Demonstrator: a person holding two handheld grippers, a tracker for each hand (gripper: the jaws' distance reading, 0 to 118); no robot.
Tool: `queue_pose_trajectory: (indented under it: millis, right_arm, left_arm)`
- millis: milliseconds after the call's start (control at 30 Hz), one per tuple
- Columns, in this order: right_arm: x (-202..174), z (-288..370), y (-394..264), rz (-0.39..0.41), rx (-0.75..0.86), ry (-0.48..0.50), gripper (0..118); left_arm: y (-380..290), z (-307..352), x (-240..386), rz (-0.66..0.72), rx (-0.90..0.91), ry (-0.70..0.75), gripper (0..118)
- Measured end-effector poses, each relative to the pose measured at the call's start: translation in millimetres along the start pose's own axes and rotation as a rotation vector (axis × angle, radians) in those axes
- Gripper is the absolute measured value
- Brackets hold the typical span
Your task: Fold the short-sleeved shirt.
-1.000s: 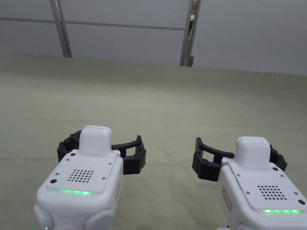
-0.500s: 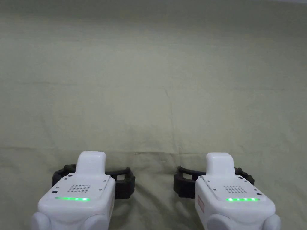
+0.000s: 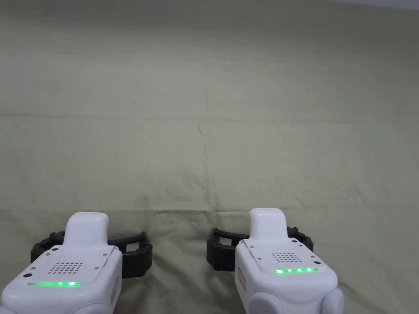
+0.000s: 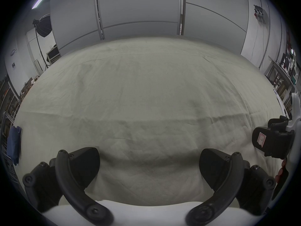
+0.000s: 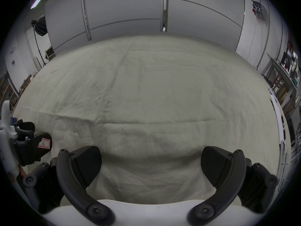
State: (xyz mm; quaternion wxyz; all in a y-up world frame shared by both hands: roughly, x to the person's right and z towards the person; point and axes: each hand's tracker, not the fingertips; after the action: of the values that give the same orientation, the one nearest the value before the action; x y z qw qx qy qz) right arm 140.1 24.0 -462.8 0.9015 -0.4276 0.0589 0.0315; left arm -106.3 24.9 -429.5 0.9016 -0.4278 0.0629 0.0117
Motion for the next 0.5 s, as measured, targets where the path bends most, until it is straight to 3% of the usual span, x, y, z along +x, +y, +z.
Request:
queue_pose_trajectory:
  millis: [233,500]
  right_arm:
    - [-8.2,-0.6,-1.6,0.026,0.01,-0.042,118]
    - [-5.3,-2.2,2.5,0.013,-0.011,-0.024,118]
  left_arm:
    - [0.3,-0.6,-0.6,-0.001,0.0,0.001,118]
    - [0.5,-0.9,-1.0,-0.001,0.0,0.002,118]
